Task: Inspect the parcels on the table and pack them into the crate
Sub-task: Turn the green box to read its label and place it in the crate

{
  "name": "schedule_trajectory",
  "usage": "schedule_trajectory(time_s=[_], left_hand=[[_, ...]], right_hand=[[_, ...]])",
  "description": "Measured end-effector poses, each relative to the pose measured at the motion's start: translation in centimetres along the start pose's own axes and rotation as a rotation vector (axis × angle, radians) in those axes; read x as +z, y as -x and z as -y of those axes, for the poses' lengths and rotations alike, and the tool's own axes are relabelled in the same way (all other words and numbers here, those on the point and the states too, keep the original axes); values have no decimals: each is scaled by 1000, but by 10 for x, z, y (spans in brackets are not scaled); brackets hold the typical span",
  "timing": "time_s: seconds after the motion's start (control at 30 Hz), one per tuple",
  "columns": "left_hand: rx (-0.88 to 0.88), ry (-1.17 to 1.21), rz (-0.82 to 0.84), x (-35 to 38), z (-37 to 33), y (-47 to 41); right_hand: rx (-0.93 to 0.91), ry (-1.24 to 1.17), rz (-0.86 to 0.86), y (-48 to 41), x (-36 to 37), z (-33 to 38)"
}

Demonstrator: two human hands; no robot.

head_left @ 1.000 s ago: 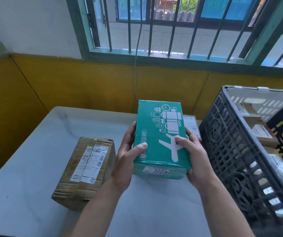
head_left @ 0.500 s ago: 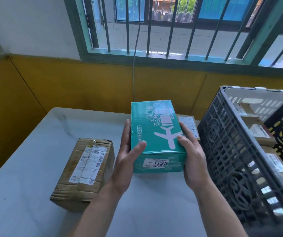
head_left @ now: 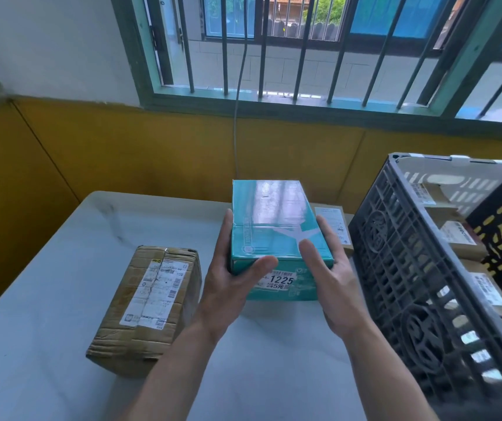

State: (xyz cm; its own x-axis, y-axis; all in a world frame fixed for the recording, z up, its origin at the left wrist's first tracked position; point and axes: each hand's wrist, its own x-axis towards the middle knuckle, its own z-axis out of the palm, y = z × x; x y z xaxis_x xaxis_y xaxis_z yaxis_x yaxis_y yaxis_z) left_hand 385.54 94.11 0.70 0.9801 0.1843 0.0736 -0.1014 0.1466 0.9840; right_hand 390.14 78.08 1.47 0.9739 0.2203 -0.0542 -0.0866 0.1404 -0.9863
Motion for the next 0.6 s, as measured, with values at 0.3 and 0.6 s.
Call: schedule_trajectory(time_s=[0.3,0.6], left_hand=[[-43,38,-39,-7,8,-3],[17,41,-162,0,11,-6]], right_hand=[[-113,-28,70,0,-2,-4],[-115,24,66,-2,2,-9]])
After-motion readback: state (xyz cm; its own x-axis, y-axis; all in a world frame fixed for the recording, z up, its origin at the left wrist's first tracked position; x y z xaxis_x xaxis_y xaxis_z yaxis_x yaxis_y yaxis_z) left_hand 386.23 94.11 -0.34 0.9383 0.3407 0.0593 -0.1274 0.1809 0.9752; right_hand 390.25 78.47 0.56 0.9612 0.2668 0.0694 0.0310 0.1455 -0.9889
